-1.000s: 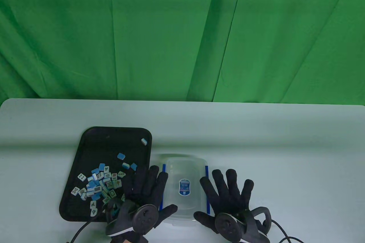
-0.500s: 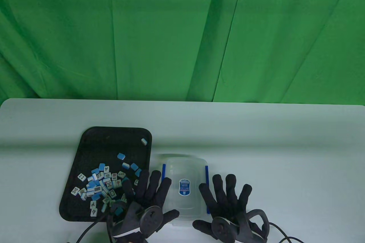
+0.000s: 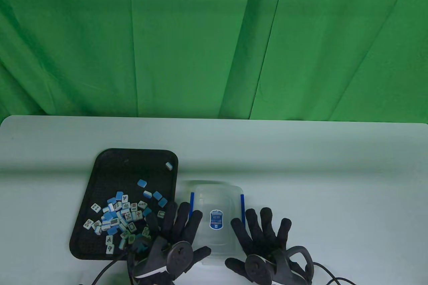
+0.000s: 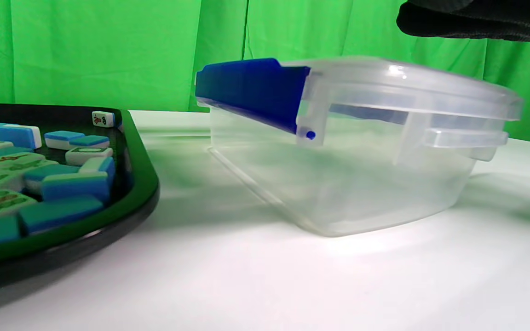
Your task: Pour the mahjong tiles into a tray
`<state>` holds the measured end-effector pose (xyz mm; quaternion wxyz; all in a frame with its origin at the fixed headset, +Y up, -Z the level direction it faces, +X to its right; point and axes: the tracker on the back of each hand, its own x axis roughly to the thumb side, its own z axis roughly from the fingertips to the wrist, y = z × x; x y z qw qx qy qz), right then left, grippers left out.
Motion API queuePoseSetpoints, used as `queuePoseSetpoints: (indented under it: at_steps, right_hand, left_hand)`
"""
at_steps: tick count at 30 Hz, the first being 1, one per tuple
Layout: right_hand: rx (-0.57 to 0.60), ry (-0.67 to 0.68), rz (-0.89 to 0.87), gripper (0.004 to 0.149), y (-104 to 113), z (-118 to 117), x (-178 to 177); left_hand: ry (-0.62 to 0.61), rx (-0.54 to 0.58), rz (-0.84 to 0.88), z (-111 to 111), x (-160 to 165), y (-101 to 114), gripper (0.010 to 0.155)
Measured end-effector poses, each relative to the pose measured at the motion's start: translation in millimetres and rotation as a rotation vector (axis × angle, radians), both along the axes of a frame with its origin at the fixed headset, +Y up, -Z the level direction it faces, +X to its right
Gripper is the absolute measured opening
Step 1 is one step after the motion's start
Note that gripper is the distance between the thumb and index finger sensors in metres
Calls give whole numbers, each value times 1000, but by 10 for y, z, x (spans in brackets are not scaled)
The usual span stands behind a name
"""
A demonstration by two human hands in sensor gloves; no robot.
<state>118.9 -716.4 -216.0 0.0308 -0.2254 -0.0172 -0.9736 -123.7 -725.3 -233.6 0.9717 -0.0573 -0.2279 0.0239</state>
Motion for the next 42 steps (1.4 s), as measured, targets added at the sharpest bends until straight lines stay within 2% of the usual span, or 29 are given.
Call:
queuePoseSetpoints:
  at_steps: [34,42]
  right_hand:
    - [-18,-28,-17,87,-25,-46,20]
    - [-24,-28,-19,86,-41,-53,22]
  left_hand:
    - [33,-47,40,-60,-18,-73,84]
    - [20,-28,45,-60,7,-65,85]
